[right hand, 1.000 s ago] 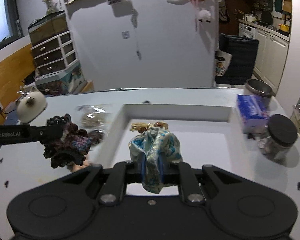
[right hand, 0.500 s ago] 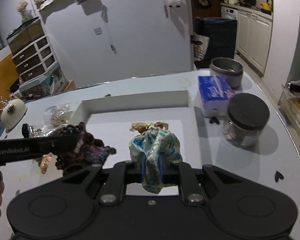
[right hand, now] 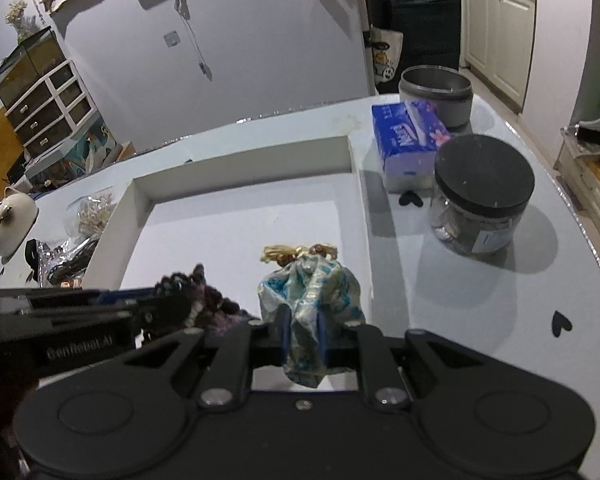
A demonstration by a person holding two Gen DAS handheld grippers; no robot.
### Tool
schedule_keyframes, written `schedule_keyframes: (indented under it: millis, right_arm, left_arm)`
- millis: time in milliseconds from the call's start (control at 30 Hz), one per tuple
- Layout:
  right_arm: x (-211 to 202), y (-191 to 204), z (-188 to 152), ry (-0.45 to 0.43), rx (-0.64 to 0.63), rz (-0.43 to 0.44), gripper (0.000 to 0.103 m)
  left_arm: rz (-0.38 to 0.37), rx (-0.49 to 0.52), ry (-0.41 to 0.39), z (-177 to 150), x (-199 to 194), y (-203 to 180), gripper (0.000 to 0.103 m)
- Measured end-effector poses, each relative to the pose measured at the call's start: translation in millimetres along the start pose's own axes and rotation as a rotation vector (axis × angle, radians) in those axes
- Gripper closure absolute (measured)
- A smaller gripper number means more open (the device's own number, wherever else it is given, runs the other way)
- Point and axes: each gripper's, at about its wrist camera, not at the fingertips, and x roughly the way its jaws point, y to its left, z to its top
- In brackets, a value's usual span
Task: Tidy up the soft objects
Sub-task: 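Lower both items into the white tray and open both tools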
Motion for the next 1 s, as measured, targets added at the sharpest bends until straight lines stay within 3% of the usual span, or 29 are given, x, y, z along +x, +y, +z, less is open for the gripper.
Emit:
schedule_keyframes:
  millis: [400,500,767,1000]
  right_arm:
    - [28.9,1.1,-9.9,0.101,0.024,-0.042,0.086]
    - [27.3,0.7,-10.4,0.102,0.03,-0.041,0.081]
    - [9.5,1.0,-11.9,0.068,0.041,-0.035,0.067]
    - [-16.9,1.9,-12.2,-0.002,0.031,-0.05,0.053]
  left_arm:
    - [-0.028,0.014,0.054,-6.1,18.1,-5.5,0.079]
    - [-0.03,0.033,0.075,-9.3,22.4,-9.4,0.078]
    - [-0.032,0.035,0.052,-7.7,7.3,-7.7,0.052]
    - [-0.021,0.039,-0.004,-9.2,-16.2,-5.4,0.041]
